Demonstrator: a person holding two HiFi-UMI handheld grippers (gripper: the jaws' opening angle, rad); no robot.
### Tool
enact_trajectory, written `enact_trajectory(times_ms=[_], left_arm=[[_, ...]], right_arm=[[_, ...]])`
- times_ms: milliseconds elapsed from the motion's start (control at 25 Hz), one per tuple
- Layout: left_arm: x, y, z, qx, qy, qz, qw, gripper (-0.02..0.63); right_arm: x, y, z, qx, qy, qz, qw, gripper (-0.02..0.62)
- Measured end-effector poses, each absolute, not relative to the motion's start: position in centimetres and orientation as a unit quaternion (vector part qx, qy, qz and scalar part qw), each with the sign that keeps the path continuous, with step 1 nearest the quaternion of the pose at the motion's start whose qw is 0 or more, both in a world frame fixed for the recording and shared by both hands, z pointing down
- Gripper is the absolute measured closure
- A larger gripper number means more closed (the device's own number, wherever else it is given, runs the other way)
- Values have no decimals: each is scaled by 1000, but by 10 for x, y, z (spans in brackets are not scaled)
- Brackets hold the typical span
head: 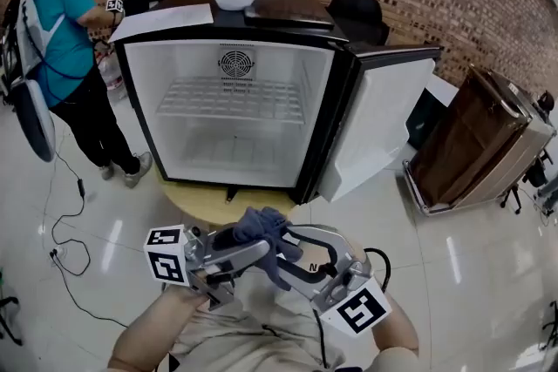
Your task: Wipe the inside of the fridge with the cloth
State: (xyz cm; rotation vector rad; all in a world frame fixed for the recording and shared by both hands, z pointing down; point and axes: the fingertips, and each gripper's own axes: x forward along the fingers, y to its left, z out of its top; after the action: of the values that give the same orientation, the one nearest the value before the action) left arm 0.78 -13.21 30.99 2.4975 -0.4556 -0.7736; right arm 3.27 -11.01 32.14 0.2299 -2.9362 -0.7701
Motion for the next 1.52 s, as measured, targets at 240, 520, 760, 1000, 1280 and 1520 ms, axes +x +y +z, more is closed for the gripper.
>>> enact_trajectory(times_ms=[240,520,760,1000,1280,1520], left_arm=[[-4,-179,261,935,-281,-195,97,472],[-36,-283,203,884,-449,-112,-66,474],[-48,-379,162,848,-497,-154,-101,472],[-59,-470,177,830,-532,-161,-35,471],[-71,-521,164,828,-538,-157,-6,471],[-72,-538,157,829,-536,-156,-20,479]], right_arm=[[78,-165,312,144,-974,-171,-42,337],[111,-199,345,177,-977,-119,-24,337],[89,-164,361,115,-989,-88,-15,337],[58,-141,366,80,-995,-51,-37,364],[47,-136,399,53,-998,-21,-19,385],[46,-134,402,47,-999,1,-23,405]])
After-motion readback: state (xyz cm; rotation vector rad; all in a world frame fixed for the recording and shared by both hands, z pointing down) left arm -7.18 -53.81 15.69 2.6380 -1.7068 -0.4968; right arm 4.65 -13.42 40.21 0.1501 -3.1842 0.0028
